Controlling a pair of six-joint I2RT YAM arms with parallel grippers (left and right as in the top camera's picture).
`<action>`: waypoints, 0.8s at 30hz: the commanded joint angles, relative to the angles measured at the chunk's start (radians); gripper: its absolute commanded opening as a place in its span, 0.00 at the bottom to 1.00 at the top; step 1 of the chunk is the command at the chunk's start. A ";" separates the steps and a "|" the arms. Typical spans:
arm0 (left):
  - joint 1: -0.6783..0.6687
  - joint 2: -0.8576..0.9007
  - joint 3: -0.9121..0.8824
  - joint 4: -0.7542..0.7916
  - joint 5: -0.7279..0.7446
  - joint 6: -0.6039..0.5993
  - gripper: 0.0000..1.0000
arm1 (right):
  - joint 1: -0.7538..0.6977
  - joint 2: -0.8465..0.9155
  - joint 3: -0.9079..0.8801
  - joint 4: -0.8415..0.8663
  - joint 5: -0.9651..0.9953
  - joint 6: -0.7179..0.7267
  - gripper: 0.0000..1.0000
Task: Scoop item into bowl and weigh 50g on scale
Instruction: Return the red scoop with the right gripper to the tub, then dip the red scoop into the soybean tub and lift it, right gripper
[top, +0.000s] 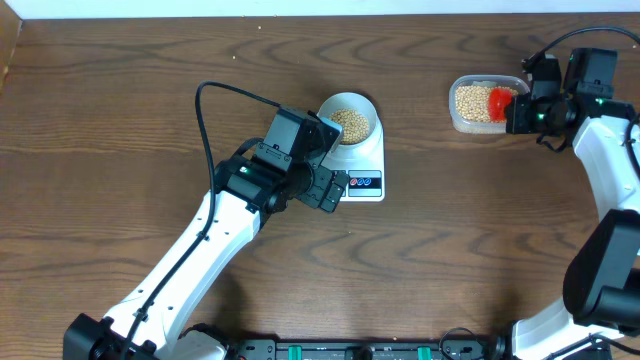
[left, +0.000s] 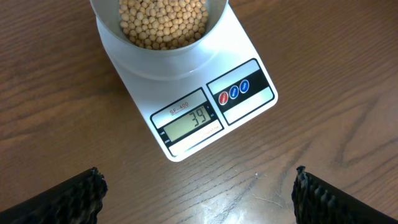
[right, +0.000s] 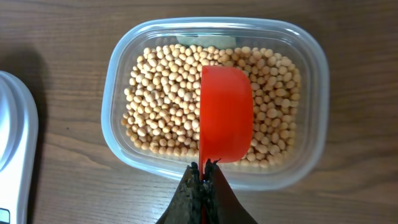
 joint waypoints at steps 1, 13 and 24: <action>0.005 -0.009 0.001 0.000 0.009 0.007 0.98 | -0.002 0.031 -0.001 0.016 -0.073 0.037 0.01; 0.005 -0.009 0.001 0.000 0.009 0.007 0.98 | 0.002 0.080 -0.001 0.043 -0.203 0.064 0.01; 0.005 -0.009 0.001 0.000 0.009 0.006 0.98 | -0.043 0.079 -0.001 0.050 -0.227 0.091 0.01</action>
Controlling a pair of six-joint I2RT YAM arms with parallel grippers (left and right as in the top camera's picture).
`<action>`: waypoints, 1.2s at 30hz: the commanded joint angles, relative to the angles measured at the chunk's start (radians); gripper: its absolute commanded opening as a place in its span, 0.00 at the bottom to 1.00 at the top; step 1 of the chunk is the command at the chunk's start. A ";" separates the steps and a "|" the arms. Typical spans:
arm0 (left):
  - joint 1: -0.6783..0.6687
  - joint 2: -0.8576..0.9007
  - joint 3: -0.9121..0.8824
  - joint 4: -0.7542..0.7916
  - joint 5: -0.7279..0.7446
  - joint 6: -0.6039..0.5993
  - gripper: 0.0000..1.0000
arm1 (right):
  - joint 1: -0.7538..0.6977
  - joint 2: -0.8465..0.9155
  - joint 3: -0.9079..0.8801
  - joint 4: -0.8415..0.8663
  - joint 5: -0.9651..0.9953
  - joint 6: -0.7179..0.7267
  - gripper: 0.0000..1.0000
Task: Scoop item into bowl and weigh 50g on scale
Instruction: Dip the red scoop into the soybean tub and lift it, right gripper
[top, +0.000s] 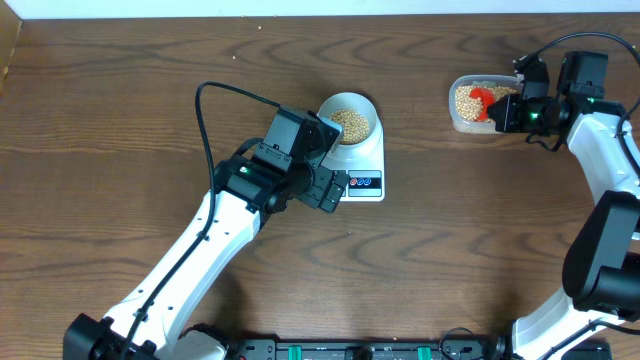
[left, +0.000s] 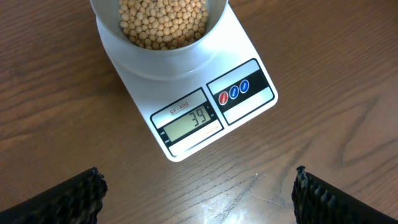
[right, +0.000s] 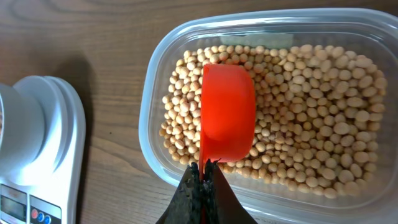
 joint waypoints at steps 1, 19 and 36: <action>0.005 -0.009 0.001 0.000 0.009 0.007 0.98 | -0.045 0.012 -0.001 0.007 -0.061 0.026 0.01; 0.005 -0.009 0.001 0.000 0.009 0.007 0.98 | -0.232 -0.001 -0.001 0.032 -0.605 0.021 0.01; 0.005 -0.009 0.001 0.000 0.009 0.006 0.98 | 0.019 -0.001 -0.001 0.084 -0.708 0.024 0.01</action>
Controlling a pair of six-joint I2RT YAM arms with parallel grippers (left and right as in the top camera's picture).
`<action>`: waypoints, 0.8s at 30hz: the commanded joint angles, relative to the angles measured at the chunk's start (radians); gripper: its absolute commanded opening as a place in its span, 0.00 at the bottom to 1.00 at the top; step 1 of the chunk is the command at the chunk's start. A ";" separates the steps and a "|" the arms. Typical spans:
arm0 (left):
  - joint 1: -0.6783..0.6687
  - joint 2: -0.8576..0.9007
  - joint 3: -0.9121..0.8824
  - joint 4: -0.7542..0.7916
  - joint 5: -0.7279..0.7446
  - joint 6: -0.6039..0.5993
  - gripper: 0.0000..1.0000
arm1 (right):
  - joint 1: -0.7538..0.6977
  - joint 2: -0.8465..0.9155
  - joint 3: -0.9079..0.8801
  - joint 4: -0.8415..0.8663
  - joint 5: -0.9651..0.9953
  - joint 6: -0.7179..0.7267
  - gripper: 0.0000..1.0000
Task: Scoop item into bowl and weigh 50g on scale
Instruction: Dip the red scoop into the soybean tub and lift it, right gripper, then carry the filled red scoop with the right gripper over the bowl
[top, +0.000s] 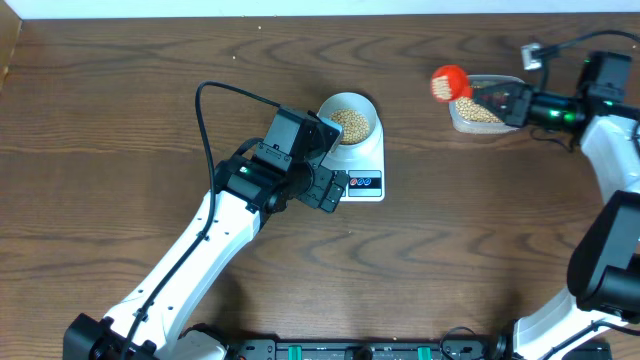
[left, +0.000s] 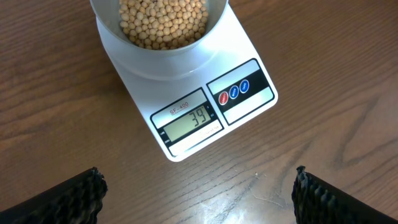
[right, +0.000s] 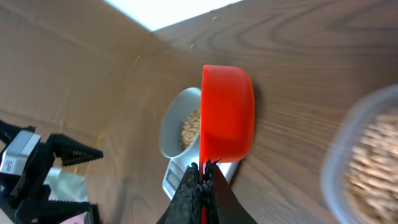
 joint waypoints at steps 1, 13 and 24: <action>0.005 -0.009 0.001 0.000 0.009 0.006 0.98 | 0.074 -0.001 -0.001 0.018 -0.027 0.014 0.01; 0.005 -0.009 0.001 0.000 0.009 0.007 0.98 | 0.294 -0.002 0.000 0.095 0.132 0.061 0.01; 0.005 -0.009 0.001 0.000 0.009 0.006 0.98 | 0.404 -0.034 0.000 0.140 0.258 0.101 0.02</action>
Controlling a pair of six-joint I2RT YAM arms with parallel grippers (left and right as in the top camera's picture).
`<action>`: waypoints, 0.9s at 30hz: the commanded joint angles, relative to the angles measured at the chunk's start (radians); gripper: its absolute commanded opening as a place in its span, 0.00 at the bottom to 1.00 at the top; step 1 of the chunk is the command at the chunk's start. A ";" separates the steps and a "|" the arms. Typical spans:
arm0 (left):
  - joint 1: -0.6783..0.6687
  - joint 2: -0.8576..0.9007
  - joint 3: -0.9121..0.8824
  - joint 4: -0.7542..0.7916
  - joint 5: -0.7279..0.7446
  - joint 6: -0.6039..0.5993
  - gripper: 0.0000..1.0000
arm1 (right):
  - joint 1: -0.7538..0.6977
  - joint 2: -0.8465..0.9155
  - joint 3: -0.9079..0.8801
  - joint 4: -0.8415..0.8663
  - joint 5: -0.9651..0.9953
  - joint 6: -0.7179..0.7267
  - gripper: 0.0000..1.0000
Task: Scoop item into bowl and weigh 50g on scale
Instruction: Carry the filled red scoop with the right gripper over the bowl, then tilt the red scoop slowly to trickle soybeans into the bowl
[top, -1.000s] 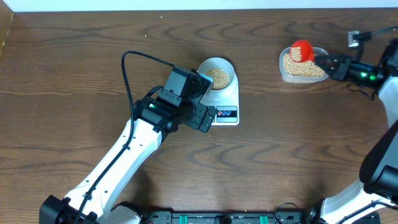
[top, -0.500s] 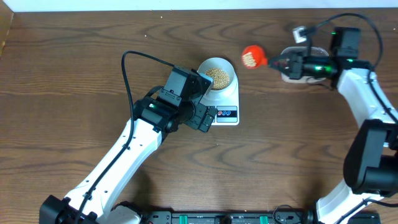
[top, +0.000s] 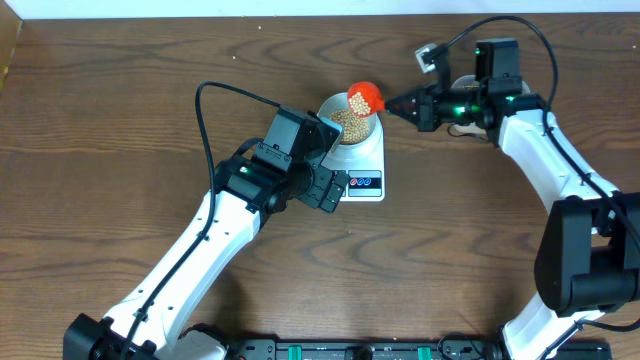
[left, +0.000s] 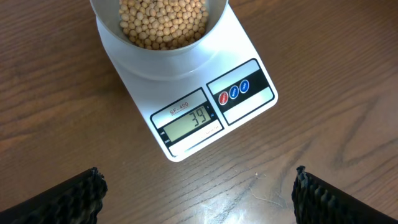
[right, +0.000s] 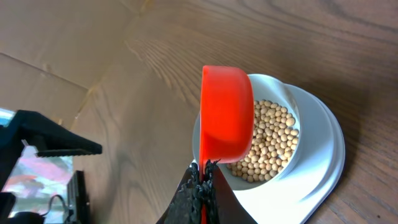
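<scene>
A white bowl (top: 349, 117) of soybeans sits on the white scale (top: 361, 170), whose display (left: 189, 121) reads 39. My right gripper (top: 404, 102) is shut on the handle of a red scoop (top: 364, 97), which holds beans over the bowl's right rim. In the right wrist view the scoop (right: 226, 112) hangs over the bowl (right: 267, 141). My left gripper (left: 198, 196) is open, low over the bare table just in front of the scale (left: 186, 81).
The clear tub of soybeans (top: 466, 100) stands at the back right, mostly hidden behind my right arm. Brown cardboard (right: 56, 56) shows beyond the table in the right wrist view. My left arm (top: 200, 250) crosses the table's left front.
My right gripper has carried the red scoop leftward, from beside the tub to above the bowl's right rim. The left arm and the scale reading of 39 are unchanged.
The scoop was first in the tub of soybeans, rim down over the beans, then further left in the tub. Later it was lifted clear at the tub's left side, and now it holds beans over the bowl. The scale read 39 throughout.
</scene>
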 joint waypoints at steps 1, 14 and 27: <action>0.005 -0.009 0.001 0.000 0.009 0.006 0.98 | 0.038 -0.036 0.000 0.005 0.076 0.017 0.01; 0.005 -0.009 0.001 0.000 0.009 0.006 0.98 | 0.144 -0.076 0.000 -0.064 0.292 -0.093 0.01; 0.005 -0.009 0.001 0.000 0.009 0.006 0.98 | 0.172 -0.093 0.000 -0.072 0.383 -0.138 0.01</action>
